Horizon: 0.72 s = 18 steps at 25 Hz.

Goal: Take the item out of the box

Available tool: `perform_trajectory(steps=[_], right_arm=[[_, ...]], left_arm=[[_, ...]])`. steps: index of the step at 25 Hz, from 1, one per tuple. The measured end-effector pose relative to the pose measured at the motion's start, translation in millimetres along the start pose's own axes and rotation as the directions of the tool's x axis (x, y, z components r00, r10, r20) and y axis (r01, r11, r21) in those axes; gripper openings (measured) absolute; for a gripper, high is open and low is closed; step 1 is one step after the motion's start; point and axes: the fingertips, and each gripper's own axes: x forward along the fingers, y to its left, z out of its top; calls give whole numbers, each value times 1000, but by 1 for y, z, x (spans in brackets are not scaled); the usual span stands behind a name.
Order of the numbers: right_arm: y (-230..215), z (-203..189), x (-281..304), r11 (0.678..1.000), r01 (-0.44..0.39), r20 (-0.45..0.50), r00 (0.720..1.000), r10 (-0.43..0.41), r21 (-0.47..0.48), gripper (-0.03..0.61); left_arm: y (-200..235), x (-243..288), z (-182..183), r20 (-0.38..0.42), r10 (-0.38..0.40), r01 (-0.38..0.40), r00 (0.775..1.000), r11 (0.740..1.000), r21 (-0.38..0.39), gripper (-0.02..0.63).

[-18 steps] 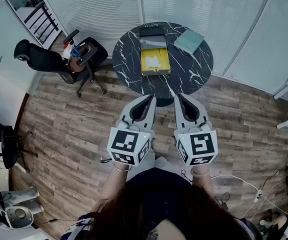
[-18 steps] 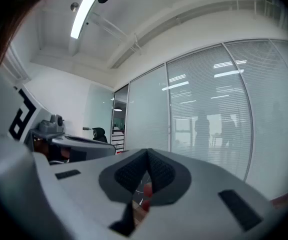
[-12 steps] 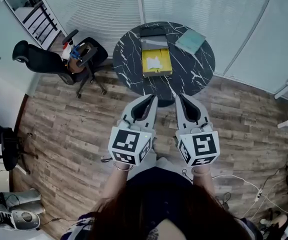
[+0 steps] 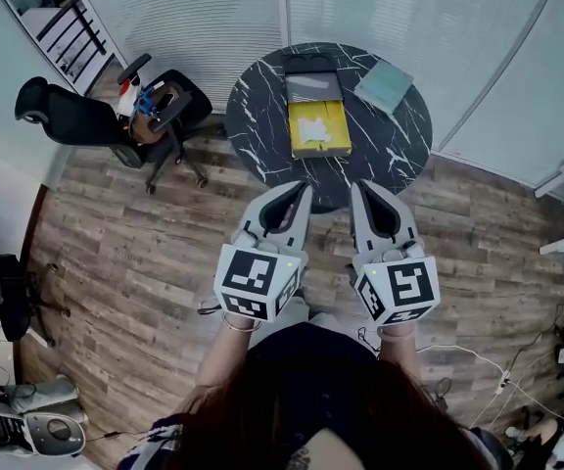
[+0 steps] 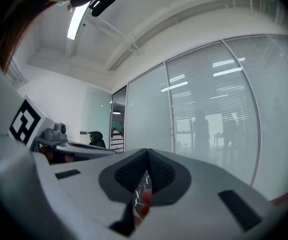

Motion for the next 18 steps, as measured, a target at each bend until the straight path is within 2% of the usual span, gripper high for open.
perform_trajectory(steps=[10, 18], right_arm=[[5, -7, 32, 997, 64, -41, 997, -65, -32, 23], [-7, -8, 59, 995, 72, -50, 996, -75, -63, 25]], left_arm=[[38, 12, -1, 1, -39, 39, 999, 999, -29, 28], [55, 35, -1, -5, -45, 45, 999, 998, -43, 28]])
